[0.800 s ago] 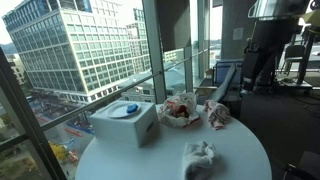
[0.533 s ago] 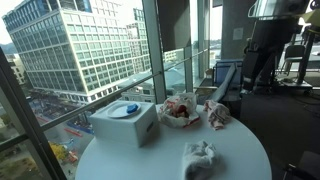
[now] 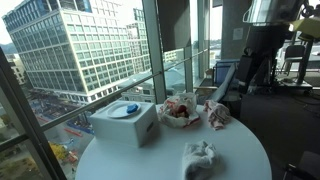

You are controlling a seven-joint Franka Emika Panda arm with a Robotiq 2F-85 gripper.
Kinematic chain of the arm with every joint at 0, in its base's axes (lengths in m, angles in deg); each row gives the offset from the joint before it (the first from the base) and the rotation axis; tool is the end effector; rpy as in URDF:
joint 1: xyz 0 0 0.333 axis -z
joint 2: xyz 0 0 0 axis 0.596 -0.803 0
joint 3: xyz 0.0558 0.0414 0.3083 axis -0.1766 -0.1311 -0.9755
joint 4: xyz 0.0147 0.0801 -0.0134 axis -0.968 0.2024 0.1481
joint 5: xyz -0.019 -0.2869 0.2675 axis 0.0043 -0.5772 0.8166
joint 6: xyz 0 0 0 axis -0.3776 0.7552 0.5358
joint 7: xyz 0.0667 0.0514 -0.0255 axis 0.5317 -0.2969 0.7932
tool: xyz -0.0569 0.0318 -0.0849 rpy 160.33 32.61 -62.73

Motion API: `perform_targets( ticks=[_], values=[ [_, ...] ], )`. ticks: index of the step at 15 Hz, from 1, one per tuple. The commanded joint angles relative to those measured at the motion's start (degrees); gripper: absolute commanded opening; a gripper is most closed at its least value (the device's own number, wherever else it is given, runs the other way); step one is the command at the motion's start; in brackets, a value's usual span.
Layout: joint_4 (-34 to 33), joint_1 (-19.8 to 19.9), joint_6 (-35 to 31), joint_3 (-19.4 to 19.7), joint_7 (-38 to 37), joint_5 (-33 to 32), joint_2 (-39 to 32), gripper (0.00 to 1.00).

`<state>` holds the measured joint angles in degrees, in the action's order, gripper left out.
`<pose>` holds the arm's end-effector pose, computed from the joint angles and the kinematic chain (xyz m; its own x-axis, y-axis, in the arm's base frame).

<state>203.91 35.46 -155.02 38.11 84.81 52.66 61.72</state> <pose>0.3064 0.0266 0.4491 0.9868 0.0017 0.1619 -0.0069 -0.9986 0.0529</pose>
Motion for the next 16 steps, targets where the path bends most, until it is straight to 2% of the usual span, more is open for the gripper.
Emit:
perform_targets(
  ticks=[1, 5, 8, 10, 13, 15, 16],
  values=[
    [-1.33, -0.83, -8.09, 0.22, -0.14, 1.29, -9.97, 1.0],
    [-4.75, -2.31, -16.06, 1.09, 0.68, 3.76, -24.44, 1.0],
    [-8.21, -4.06, -19.69, 1.78, 3.1, 7.18, -34.97, 1.0],
    [-11.29, -3.83, -22.14, 1.54, 2.98, 8.04, -42.18, 1.0],
    [-16.86, -2.56, -23.33, 1.31, 0.5, 7.65, -52.46, 1.0],
    [-20.41, -1.82, -25.25, 1.72, -3.66, 3.33, -58.53, 1.0],
    [-22.32, -1.81, -24.81, 2.19, -3.87, 3.58, -60.97, 1.0]
  ],
)
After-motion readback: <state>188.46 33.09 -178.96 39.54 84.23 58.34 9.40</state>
